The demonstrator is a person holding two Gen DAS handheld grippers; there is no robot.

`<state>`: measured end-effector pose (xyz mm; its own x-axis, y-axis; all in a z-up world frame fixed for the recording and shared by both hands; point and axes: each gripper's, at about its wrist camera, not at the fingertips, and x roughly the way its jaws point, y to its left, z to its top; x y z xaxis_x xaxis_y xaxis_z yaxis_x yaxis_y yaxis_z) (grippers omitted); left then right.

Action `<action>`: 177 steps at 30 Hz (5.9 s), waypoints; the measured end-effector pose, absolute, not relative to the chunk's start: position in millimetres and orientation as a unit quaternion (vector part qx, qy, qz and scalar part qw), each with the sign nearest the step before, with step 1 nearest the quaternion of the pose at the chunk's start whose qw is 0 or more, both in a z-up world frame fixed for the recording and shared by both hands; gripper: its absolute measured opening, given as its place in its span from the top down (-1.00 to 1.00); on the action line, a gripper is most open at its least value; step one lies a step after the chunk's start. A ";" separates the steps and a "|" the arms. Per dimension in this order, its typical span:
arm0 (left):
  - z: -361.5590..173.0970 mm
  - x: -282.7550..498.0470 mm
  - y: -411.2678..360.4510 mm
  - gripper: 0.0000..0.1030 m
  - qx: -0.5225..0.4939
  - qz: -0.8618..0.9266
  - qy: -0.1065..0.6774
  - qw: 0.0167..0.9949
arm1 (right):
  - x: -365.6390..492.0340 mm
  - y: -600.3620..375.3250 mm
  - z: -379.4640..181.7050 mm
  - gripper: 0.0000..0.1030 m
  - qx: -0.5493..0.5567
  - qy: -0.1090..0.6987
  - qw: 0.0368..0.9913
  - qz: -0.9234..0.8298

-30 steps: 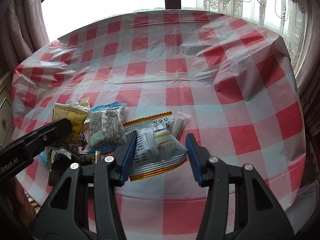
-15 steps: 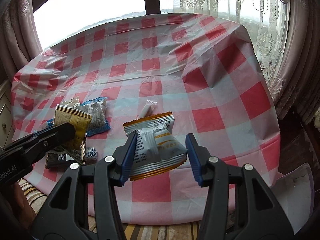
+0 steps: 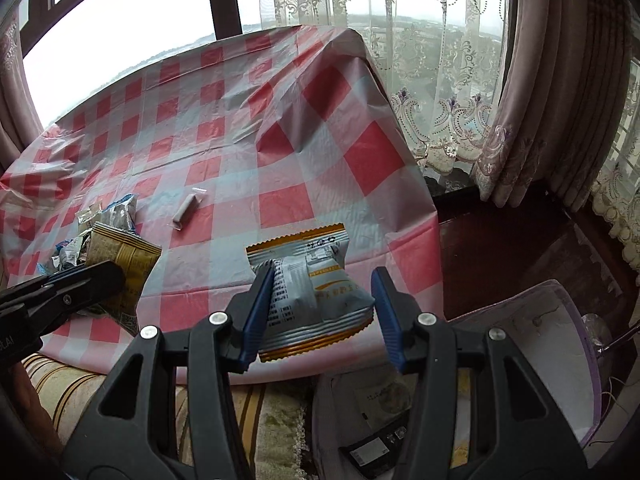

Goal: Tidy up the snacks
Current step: 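Carry both bags to the white box, then open both tools to release the bags into the white box, then move both tools back over the snack pile on the table, then grasp the white-green snack bag with the left tool while the right tool grasps the small clear packet, then lift both snacks and carry them to the white box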

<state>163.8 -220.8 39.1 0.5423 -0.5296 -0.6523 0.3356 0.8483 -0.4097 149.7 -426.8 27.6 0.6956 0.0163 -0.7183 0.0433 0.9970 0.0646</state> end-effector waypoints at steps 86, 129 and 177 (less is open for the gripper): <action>19.8 186.9 -94.9 0.09 -0.160 -0.128 0.393 0.896 | 181.4 -346.3 41.0 -0.31 0.010 0.398 0.916 0.042; -19.3 225.3 -38.6 0.22 0.014 -0.167 0.440 0.882 | 293.7 -253.0 -27.3 -0.35 0.009 0.443 0.895 0.055; 29.4 189.0 -82.8 0.38 -0.092 -0.188 0.401 0.892 | 223.8 -275.7 10.6 0.70 0.008 0.405 0.911 0.075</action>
